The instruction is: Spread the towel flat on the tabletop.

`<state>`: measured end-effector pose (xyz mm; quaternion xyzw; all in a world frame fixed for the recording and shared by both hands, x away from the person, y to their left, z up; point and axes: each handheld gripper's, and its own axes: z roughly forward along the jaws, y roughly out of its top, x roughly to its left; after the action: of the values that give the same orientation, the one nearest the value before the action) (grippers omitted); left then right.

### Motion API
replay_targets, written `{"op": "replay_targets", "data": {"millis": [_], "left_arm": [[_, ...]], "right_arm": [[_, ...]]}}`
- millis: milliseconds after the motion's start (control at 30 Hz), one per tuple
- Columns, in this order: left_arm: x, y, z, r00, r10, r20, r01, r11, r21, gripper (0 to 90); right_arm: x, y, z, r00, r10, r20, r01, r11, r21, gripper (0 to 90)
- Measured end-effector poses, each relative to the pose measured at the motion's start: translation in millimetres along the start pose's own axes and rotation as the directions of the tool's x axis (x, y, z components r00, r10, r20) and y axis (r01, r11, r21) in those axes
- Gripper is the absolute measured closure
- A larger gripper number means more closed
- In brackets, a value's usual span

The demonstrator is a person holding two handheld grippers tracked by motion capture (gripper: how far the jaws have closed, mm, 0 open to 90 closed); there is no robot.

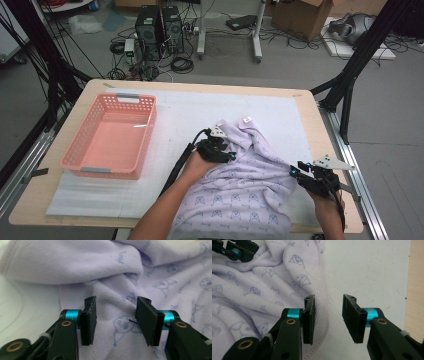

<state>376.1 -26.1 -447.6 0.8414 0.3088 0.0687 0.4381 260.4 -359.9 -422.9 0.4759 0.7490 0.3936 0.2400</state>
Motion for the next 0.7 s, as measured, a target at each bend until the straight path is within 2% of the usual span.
{"op": "replay_targets", "data": {"millis": [67, 133, 200, 233, 300, 400, 500, 533, 600, 700], "left_arm": [[-6.3, 0.3, 1.2, 0.9984, 0.052, -0.022, -0.051, 0.9986, 0.012, 54.6], [-8.9, 0.3, 0.4, 0.9983, 0.055, -0.021, -0.054, 0.9983, 0.021, 66.8], [-5.3, 0.3, -5.8, 0.9999, -0.014, -0.009, 0.014, 0.9997, 0.019, 81.9], [-3.1, -0.5, -9.2, 0.9993, -0.033, -0.019, 0.033, 0.9994, 0.01, 82.9], [3.1, -4.9, -22.3, 0.9954, -0.08, -0.052, 0.078, 0.9962, -0.038, 83.4], [11.9, -11.1, -43.6, 0.9886, -0.117, -0.096, 0.11, 0.9915, -0.068, 83.4], [21.7, -18.9, -65.3, 0.9756, -0.169, -0.14, 0.154, 0.9817, -0.111, 83.2], [25.1, -22.2, -72.9, 0.969, -0.193, -0.155, 0.173, 0.9761, -0.132, 83.1], [33.7, -30.6, -89.0, 0.9587, -0.22, -0.181, 0.189, 0.9666, -0.173, 83.0], [39.6, -39.5, -105.9, 0.9389, -0.259, -0.227, 0.208, 0.9523, -0.223, 83.0]], "right_arm": [[0.1, -0.3, 0.4, 1.0, 0.003, -0.003, -0.003, 1.0, 0.001, 62.1], [0.0, -0.2, 0.3, 1.0, 0.005, -0.005, -0.005, 1.0, -0.001, 61.9], [-0.3, -0.4, 0.2, 1.0, 0.006, -0.006, -0.006, 1.0, -0.004, 61.7], [-0.2, -0.7, -0.1, 0.9999, 0.014, -0.008, -0.014, 1.0, -0.004, 61.7], [0.1, -1.5, 0.1, 0.9998, 0.017, -0.011, -0.017, 1.0, -0.003, 61.7], [0.6, -1.7, 1.7, 0.9997, 0.02, -0.017, -0.02, 1.0, 0.0, 61.3], [2.8, -0.5, 3.4, 0.9996, 0.015, -0.022, -0.015, 1.0, 0.002, 61.3], [3.7, 0.1, 4.2, 0.9997, 0.011, -0.024, -0.011, 1.0, 0.0, 61.3], [5.9, 1.1, 5.9, 0.9996, 0.007, -0.029, -0.007, 1.0, 0.005, 61.3], [9.7, 2.4, 10.1, 0.9992, -0.006, -0.039, 0.006, 1.0, 0.013, 61.3]]}}
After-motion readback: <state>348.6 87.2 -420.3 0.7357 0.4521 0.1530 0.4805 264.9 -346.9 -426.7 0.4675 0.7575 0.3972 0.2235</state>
